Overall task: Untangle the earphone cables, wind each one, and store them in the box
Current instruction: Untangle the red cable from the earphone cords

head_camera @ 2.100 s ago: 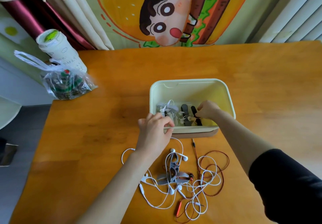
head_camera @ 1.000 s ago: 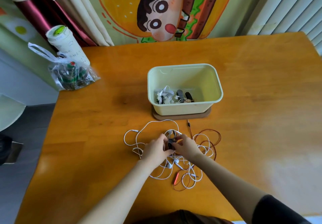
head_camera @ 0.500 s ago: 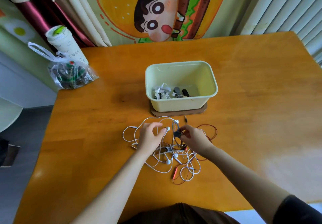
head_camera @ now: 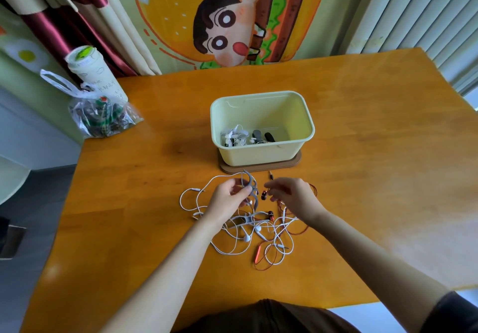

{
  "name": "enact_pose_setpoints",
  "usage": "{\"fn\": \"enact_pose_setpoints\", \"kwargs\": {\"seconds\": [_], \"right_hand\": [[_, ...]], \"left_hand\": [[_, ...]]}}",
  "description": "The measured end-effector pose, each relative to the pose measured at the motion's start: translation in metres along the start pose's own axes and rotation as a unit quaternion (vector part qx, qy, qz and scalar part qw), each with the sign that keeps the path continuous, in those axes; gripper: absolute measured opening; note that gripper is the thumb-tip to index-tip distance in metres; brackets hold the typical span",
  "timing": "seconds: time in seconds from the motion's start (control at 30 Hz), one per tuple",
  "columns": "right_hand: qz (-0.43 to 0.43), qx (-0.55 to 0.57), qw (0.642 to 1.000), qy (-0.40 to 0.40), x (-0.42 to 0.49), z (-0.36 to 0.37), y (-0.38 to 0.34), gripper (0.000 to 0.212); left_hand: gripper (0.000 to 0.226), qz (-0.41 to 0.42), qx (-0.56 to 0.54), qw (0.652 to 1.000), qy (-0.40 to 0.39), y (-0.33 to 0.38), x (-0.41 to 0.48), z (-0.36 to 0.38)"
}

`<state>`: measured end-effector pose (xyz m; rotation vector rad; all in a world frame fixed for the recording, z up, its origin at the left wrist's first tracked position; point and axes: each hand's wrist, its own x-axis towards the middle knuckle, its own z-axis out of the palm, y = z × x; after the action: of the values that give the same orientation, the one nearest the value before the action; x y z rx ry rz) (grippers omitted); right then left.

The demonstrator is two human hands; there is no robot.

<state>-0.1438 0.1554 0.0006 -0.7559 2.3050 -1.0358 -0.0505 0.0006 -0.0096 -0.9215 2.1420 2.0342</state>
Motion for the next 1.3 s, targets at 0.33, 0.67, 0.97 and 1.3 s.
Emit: {"fn": "enact_pose_setpoints", "kwargs": {"seconds": [0.33,0.67,0.97,1.3], "right_hand": [[0.179,-0.224,0.956,-0.063,0.004,0.0,0.05,0.026],[0.032,-0.403,0.914,-0.028,0.011,0.034,0.046,0.027],[0.185,-0.27,0.944,-0.053,0.008,0.046,0.051,0.032],[0.22,-0.22,0.949,-0.051,0.006,0.044,0.043,0.012]], "left_hand": [[0.021,-0.028,0.069,0.996,0.04,-0.015,0.0,-0.02],[0.028,-0.063,0.216,0.972,0.068,-0.04,0.006,-0.027],[0.034,-0.07,0.363,0.927,0.065,-0.051,0.012,-0.022],[0.034,0.039,0.511,0.856,0.069,-0.047,0.003,-0.007]]}}
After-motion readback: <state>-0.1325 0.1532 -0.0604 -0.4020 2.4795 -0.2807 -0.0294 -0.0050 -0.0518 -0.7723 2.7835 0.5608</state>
